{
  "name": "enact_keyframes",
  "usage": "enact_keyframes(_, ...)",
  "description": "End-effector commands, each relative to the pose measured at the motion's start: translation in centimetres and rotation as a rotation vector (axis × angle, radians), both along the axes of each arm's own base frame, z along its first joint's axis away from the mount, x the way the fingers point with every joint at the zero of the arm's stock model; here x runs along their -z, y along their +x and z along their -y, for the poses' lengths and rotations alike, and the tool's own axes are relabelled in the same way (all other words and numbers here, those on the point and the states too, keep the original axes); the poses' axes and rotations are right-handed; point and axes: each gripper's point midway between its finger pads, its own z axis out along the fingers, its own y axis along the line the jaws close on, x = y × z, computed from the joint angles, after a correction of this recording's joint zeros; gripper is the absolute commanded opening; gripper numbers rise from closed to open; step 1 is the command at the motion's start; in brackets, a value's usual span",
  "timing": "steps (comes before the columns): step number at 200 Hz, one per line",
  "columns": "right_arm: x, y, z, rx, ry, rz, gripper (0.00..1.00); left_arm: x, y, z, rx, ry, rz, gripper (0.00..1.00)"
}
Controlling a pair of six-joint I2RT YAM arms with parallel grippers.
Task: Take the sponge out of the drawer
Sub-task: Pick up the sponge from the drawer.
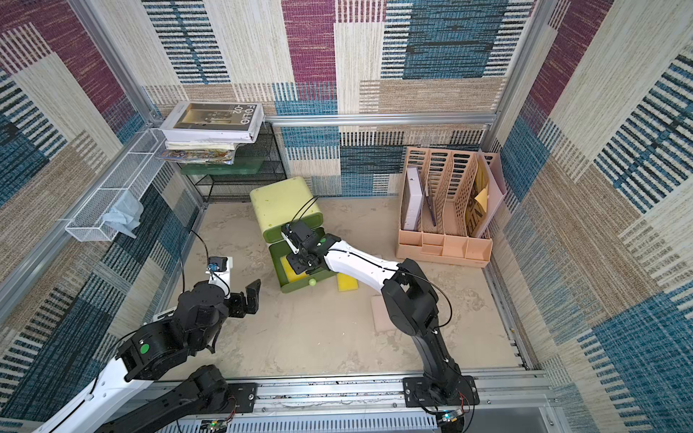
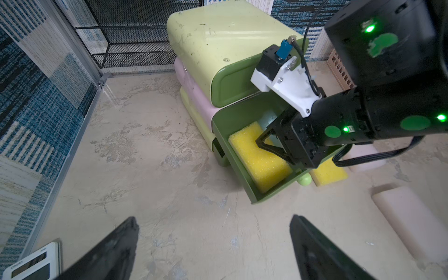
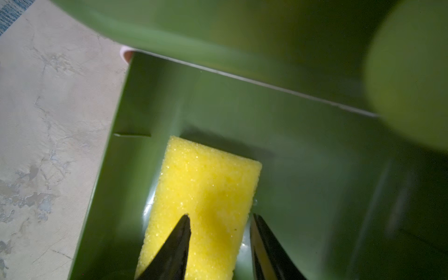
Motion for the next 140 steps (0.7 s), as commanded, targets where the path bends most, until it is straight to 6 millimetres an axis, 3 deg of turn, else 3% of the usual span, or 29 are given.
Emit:
enact_keyframes(1,-0.6,0.2,0.2,0.008,-0.003,0.022,0.46,-0.2,0.0,0.0,0.000,-0.003,0.006,1.00)
enact_keyframes(103,1.7,0.0,0.0,0.000,-0.033,-0.026,0.46,-0.2,0.0,0.0,0.001,-0.005,0.007,1.00)
enact_keyframes(140,2.3,-0.1,-0.5,-0.015,-0.031,-0.045,0.42,-0.2,0.0,0.0,0.000,-0.005,0.008,1.00)
